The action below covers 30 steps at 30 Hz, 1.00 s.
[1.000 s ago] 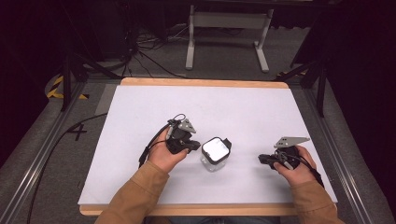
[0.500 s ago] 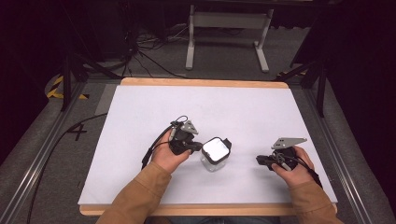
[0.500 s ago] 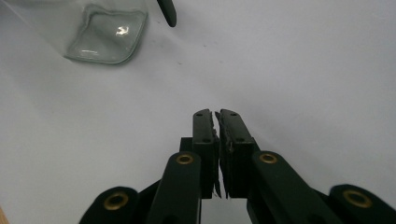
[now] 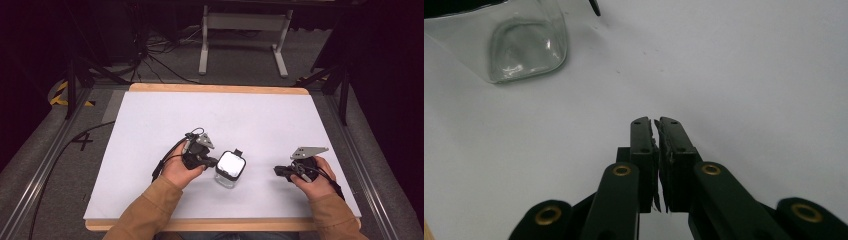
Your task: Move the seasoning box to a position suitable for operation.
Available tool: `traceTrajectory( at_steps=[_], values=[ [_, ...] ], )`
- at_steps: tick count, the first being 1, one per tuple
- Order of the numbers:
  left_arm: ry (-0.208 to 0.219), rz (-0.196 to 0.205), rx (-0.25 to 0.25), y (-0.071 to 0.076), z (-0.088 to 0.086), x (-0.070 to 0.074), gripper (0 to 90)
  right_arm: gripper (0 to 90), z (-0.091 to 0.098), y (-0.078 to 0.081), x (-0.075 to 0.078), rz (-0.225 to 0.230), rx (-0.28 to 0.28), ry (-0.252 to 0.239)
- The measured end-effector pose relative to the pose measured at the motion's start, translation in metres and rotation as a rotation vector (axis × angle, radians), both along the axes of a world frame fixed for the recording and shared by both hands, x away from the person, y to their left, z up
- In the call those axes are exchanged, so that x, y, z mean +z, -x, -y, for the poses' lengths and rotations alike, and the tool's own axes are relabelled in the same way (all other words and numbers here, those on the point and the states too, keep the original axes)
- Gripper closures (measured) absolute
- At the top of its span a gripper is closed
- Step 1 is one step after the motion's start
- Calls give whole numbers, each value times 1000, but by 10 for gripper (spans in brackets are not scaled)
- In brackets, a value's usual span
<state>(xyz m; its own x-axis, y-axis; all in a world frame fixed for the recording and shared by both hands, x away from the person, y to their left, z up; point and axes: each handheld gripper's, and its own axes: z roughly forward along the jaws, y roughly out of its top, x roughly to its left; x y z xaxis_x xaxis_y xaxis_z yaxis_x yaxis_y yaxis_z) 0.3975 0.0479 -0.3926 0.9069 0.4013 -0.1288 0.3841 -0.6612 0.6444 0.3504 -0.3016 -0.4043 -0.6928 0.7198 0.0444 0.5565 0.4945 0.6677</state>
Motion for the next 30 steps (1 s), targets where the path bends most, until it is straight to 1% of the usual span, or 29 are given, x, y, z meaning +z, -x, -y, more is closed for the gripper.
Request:
traceTrajectory(
  at_steps=[1,4,6,8,9,10,11,17,18,19,20,21,22,24,25,26,28,30],
  values=[
    [0,-7,2,2,-1,0,862,852,0,0,0,1,1,0],
    [-15,-9,-4,6,-2,1,866,852,-2,-2,1,1,4,-3],
    [-18,-18,-6,9,-3,1,871,852,-3,-3,1,2,9,-5],
    [-29,-27,-23,12,-2,0,868,852,-5,-5,2,-1,12,-7],
    [-31,-40,-28,14,-1,-2,865,852,-6,-6,2,5,17,-7],
    [-46,-44,-40,16,0,-3,863,852,-8,-7,2,1,21,-6],
    [-49,-47,-44,19,2,-4,863,852,-9,-8,3,1,25,-5],
    [-67,-56,-77,31,9,-5,854,853,-16,-12,4,4,48,-8],
    [-68,-51,-82,31,9,-5,851,853,-17,-13,4,3,49,-10],
    [-75,-51,-73,32,9,-5,847,853,-17,-13,4,5,51,-8],
    [-71,-50,-70,31,9,-6,846,853,-17,-14,4,9,57,-6],
    [-59,-60,-54,31,7,-6,839,853,-18,-14,4,8,58,-6],
    [-53,-58,-61,30,7,-6,832,853,-18,-14,4,3,57,-11],
    [-60,-50,-51,30,7,-6,831,855,-19,-14,4,3,61,-9],
    [-64,-39,-50,29,7,-6,835,855,-19,-14,4,2,61,-9],
    [-66,-37,-37,30,8,-6,840,857,-20,-14,4,-1,61,-9],
    [-65,-30,-40,28,9,-6,852,861,-20,-13,3,-2,67,-5],
    [-61,-25,-33,28,9,-6,855,863,-23,-12,3,-6,80,3]
  ],
)
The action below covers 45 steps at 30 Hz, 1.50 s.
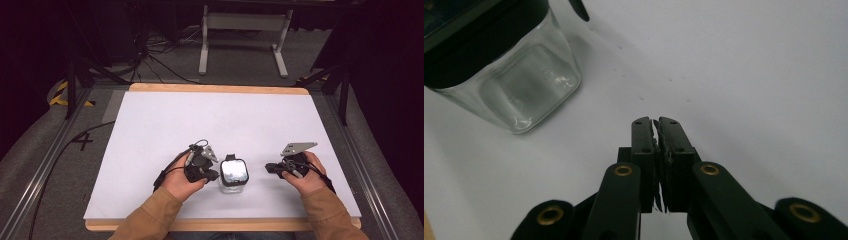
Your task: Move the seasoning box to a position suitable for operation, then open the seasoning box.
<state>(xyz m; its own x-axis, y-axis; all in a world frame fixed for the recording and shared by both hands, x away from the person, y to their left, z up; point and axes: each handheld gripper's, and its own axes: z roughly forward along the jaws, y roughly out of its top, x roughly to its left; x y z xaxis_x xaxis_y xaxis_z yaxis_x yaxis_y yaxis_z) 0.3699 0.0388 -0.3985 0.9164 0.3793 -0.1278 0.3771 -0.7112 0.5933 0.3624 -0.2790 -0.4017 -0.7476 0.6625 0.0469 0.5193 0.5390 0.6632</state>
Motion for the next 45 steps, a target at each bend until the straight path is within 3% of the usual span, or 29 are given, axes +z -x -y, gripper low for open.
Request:
traceTrajectory(
  at_steps=[5,12,18,24,30,40,45],
  values=[
    [3,4,11,-2,1,-1,859,864,-6,3,-1,0,28,10],
    [11,0,18,-3,0,-1,832,864,-4,3,1,5,27,2],
    [-2,6,20,-6,-11,8,795,867,-3,4,4,9,23,-9],
    [21,17,45,-5,-23,19,751,868,-1,4,8,12,24,-23],
    [91,28,52,-4,-34,37,741,867,0,3,11,20,20,-31],
    [155,35,24,-11,-29,55,764,867,3,2,10,15,11,-39],
    [155,33,-14,-18,-17,62,825,867,5,3,9,9,0,-40]
  ],
)
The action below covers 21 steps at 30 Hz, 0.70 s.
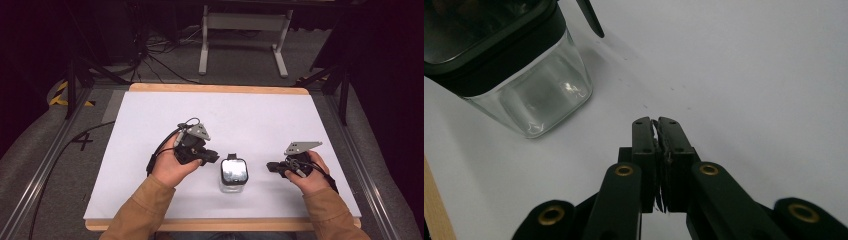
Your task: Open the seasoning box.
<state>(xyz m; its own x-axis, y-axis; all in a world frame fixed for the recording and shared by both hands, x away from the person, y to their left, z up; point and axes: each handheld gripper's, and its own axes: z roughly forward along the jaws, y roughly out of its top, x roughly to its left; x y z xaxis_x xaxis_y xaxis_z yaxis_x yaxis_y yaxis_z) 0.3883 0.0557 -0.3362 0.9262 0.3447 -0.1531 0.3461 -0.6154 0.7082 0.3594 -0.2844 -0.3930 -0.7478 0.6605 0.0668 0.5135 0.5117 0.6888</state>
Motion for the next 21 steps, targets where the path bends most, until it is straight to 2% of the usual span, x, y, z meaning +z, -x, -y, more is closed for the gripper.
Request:
traceTrajectory(
  at_steps=[5,6,9,11,21],
  values=[
    [8,-17,-23,-10,13,0,825,866,4,2,0,5,-9,3],
    [15,-16,-23,-15,20,-1,832,866,6,3,-1,4,-17,-1],
    [4,-17,-26,-20,27,-1,846,866,8,3,-1,2,-24,-2],
    [14,-21,-25,-24,32,-2,859,866,9,4,-1,4,-22,-2],
    [-36,-32,-35,-35,51,-10,864,863,11,5,0,4,-21,-10]
  ],
)
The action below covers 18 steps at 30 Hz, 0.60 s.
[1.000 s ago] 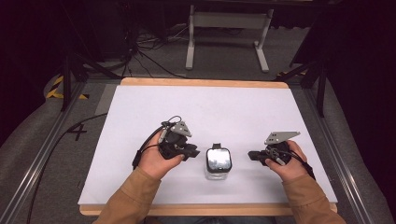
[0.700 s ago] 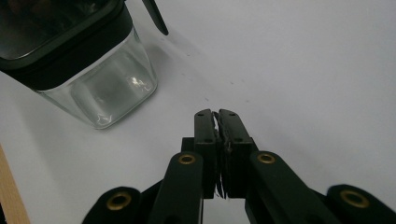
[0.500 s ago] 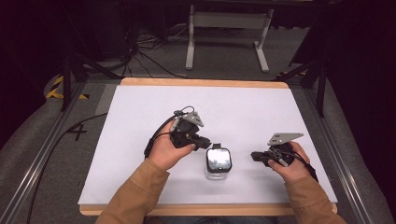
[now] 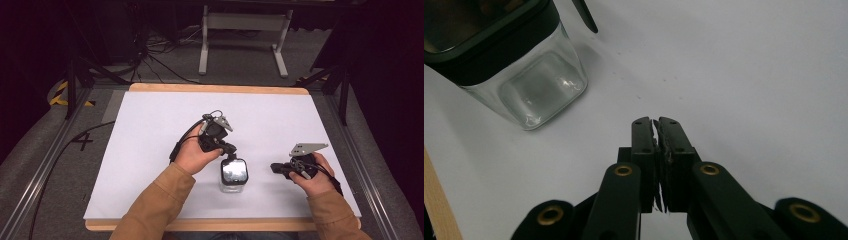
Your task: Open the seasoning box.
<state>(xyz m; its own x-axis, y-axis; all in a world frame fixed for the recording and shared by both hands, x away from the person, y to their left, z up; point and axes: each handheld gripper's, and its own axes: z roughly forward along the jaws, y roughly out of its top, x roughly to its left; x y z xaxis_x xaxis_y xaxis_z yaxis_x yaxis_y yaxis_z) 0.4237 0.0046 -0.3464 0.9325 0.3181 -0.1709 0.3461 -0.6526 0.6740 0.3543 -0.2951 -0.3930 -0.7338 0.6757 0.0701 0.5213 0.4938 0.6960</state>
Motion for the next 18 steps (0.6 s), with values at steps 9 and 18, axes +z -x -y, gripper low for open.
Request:
traceTrajectory(
  at_steps=[9,18],
  values=[
    [-20,-6,-5,-3,3,-4,865,863,-1,0,0,-3,2,-3],
    [-15,-21,0,-4,4,-6,876,863,-2,0,0,-6,5,-3]
  ],
)
